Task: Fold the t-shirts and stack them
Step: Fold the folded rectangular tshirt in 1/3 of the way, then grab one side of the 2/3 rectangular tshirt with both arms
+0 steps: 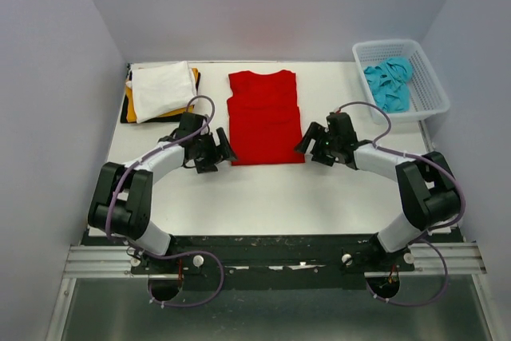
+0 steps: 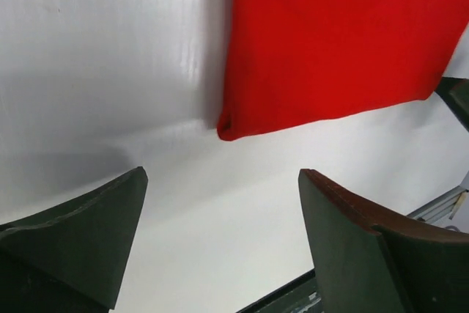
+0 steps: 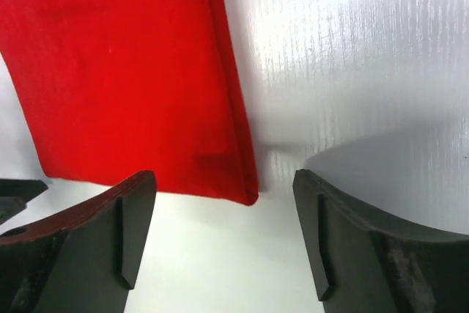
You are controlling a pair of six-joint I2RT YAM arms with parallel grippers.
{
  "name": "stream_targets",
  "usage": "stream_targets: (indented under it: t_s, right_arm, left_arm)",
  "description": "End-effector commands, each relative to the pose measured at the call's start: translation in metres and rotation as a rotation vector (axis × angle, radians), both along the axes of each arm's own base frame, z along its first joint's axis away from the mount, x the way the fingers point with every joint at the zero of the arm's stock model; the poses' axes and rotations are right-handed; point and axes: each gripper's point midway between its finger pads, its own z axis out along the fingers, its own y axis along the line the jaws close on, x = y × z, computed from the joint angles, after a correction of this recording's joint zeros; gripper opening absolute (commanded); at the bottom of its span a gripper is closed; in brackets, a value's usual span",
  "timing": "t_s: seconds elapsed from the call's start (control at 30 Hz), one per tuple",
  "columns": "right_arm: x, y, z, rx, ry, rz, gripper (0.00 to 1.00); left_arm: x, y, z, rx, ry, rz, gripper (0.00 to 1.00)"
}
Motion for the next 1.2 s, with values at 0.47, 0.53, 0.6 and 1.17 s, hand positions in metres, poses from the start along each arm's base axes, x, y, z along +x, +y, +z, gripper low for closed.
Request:
stream_targets:
  t_s: [0.47,0.53,0.6,1.17]
  right_arm:
    - [-0.03,0.005,-0.031,0.07,0.127,0.008,0.5]
    - [-0.03,0.005,-0.034,0.072,0.131,0.009,0.5]
    - [-0.03,0.004,-0.038,0.063,0.141,0.005,0.5]
    - [-0.051,0.0,-0.034,0.051,0.154,0.039,0.02]
  left_arm:
    - [-0.004,-0.028,-0.051,-0.015,0.121,-0.015,0.23]
    - [-0.003,-0.023,-0.055,0.011,0.13,0.007,0.23]
    - [-0.001,-0.021,-0.058,0.031,0.144,0.014,0.23]
    - [-0.019,-0.018,-0.051,0.017,0.027,-0.007,0.0]
